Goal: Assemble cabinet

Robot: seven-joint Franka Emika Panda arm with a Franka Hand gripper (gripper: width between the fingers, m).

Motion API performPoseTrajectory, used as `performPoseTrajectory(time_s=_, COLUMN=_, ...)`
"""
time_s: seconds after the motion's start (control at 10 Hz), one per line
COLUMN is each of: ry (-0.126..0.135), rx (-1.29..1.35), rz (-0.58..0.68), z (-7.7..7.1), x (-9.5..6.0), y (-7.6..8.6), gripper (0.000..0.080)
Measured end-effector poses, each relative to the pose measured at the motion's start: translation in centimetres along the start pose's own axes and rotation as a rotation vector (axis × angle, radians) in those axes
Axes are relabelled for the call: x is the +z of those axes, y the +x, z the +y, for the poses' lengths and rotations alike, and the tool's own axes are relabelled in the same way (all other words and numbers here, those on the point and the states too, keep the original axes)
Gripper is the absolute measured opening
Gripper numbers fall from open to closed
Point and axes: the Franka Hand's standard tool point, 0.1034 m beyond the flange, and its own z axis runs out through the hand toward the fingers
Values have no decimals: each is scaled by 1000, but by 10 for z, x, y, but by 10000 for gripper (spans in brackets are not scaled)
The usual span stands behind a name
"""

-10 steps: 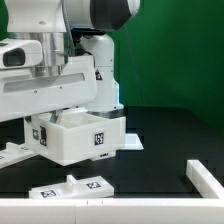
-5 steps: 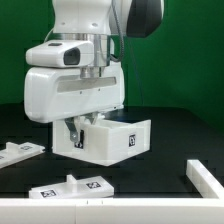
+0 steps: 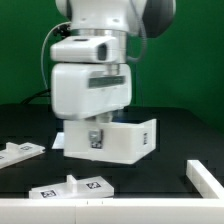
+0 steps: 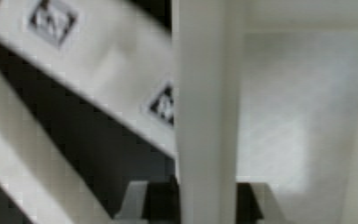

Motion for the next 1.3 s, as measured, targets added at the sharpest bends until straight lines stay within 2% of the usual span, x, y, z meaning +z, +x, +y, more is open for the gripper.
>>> performPoseTrajectory(time_s=0.1, ry=-11, rx=-88, rz=-3, z=1, x=0, y=-3, gripper=89)
performPoseTrajectory(time_s=0.4, ry=-7, rx=-249, rz=-17, z=0, x=3, y=-8, gripper=89)
performPoseTrajectory(time_s=0.5, ry=-2, rx=-266, rz=-22, z=1, x=4, y=-3, gripper=89)
performPoseTrajectory(time_s=0.6, ry=7, rx=-290, rz=-24, z=12, x=6, y=24, gripper=89)
performPoseTrajectory(time_s=0.7, ry=-10, rx=-304, rz=-11, z=24, x=7, y=40, gripper=89)
performPoseTrajectory(time_s=0.9, ry=-10, rx=-280, rz=-13, z=22, x=10, y=34, gripper=89)
performPoseTrajectory(time_s=1.3, ry=-8, rx=-272, rz=-11, z=20, x=13, y=36, gripper=89)
